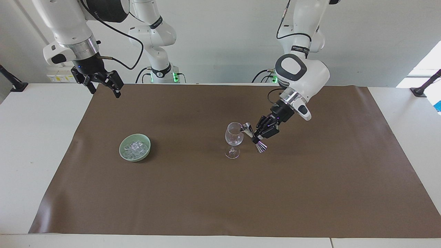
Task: Pour wine and add ice with both arms
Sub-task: 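Tilt the jigger over the clear glass with the left gripper to pour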
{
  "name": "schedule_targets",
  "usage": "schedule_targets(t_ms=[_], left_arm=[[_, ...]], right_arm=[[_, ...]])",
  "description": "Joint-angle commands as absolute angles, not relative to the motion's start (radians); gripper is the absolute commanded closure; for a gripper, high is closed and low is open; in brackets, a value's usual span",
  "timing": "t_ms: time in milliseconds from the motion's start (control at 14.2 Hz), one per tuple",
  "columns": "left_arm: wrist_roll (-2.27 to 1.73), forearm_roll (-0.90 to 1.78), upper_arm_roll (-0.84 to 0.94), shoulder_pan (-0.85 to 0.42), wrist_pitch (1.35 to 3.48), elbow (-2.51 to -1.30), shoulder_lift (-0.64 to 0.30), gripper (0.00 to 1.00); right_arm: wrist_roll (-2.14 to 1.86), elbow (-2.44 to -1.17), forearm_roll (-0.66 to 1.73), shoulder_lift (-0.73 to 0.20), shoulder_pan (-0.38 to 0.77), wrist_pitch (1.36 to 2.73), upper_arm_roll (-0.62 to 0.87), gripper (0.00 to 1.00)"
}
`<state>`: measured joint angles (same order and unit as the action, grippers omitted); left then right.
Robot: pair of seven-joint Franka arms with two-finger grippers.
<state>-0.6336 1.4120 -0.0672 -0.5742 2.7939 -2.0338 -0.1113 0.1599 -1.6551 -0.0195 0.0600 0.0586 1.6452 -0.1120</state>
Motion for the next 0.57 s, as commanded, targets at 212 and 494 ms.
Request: schedule_targets(t_ms=[212,494], left_arm=[[-0.510,1.404,-0.080,-0.612,2.850,-2.049,-0.101,1.00],[-0.459,1.405,-0.080,-0.635,2.914,-2.049,-0.103,1.00]], right_arm=[[0.143,-1.678,0.000,0.084,0.037,1.637,-0.097,0.00],[0.143,-1.678,0.000,0.084,0.037,1.635,-0.097,0.00]])
